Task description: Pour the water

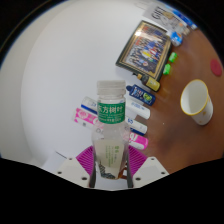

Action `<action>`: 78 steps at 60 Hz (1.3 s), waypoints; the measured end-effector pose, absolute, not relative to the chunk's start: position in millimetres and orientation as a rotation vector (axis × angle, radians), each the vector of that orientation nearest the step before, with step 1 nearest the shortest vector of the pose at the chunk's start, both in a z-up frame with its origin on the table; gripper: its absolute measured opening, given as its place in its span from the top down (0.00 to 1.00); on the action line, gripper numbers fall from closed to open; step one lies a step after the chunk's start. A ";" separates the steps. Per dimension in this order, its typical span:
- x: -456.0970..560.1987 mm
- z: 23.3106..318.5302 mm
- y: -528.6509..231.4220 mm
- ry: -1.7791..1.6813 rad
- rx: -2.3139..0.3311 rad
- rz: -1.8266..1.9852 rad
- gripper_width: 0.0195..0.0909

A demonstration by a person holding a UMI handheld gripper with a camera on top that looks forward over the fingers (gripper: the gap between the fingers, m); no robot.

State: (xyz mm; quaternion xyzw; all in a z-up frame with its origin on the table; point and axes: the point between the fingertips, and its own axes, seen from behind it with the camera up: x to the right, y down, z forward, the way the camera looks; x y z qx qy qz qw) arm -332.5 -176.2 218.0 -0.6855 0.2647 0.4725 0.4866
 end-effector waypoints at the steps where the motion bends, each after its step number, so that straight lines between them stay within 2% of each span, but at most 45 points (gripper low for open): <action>1: -329.1 220.0 -173.6 0.678 -1.648 1.191 0.68; 13: -284.8 219.2 -150.0 1.093 -1.398 1.570 0.68; 26: -256.7 207.3 -137.1 1.377 -1.147 1.847 0.68; 39: -258.7 192.8 -138.6 1.376 -1.238 1.837 0.68; 44: -262.1 192.6 -143.3 1.260 -1.384 1.739 0.68; 55: -235.2 222.6 -150.8 0.834 -1.660 1.348 0.68; 67: -129.4 258.0 -154.9 0.354 -1.747 0.717 0.68; 73: -65.0 247.8 -154.4 0.189 -1.773 0.411 0.68; 78: -10.4 214.6 -158.8 0.067 -1.803 0.196 0.68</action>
